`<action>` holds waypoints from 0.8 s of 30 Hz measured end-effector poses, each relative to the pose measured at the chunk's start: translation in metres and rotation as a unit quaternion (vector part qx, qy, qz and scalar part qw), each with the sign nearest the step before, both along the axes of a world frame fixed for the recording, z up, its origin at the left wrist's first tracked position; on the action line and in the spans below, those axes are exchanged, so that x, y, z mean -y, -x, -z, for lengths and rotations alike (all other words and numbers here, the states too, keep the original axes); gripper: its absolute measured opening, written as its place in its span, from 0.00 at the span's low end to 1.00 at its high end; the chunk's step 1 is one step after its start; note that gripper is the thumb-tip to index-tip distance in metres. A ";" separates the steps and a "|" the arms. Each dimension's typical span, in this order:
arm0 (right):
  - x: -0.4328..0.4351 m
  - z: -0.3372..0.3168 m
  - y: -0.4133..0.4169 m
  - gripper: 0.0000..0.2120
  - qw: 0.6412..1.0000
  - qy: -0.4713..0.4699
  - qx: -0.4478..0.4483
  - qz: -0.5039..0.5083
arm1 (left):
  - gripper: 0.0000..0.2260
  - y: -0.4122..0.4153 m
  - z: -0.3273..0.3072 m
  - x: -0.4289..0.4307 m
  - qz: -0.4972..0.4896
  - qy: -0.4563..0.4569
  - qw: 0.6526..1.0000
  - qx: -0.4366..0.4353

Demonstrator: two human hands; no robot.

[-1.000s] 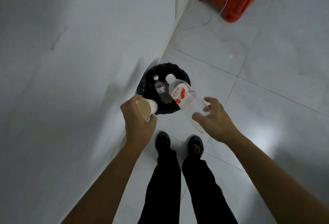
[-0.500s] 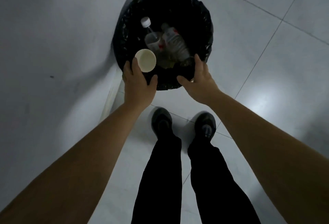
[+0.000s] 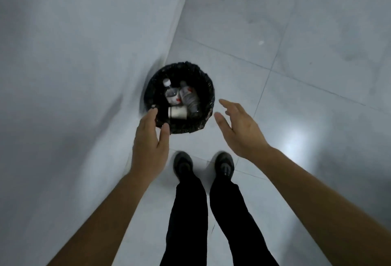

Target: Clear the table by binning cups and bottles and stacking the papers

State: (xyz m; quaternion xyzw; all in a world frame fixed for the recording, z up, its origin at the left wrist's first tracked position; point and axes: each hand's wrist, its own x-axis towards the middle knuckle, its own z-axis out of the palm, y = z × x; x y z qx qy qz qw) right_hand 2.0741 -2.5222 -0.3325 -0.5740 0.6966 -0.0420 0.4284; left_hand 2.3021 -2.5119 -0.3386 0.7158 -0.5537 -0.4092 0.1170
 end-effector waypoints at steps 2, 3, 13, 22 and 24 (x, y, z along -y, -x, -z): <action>0.006 -0.078 0.013 0.26 0.999 0.041 0.004 0.022 | 0.23 0.012 -0.078 0.009 -0.001 0.020 0.999 -0.028; 0.011 -0.120 0.021 0.27 0.997 0.066 0.000 0.036 | 0.24 0.017 -0.119 0.016 -0.003 0.031 0.999 -0.042; -0.049 -0.450 0.074 0.26 0.923 0.335 0.062 0.177 | 0.25 0.063 -0.458 -0.007 0.002 0.241 0.954 -0.179; -0.161 -0.500 0.058 0.25 0.838 0.407 0.061 0.358 | 0.23 0.050 -0.515 -0.028 0.120 0.267 0.925 -0.240; -0.186 -0.498 0.047 0.24 0.821 0.399 0.047 0.406 | 0.23 0.050 -0.514 -0.025 0.143 0.251 0.922 -0.257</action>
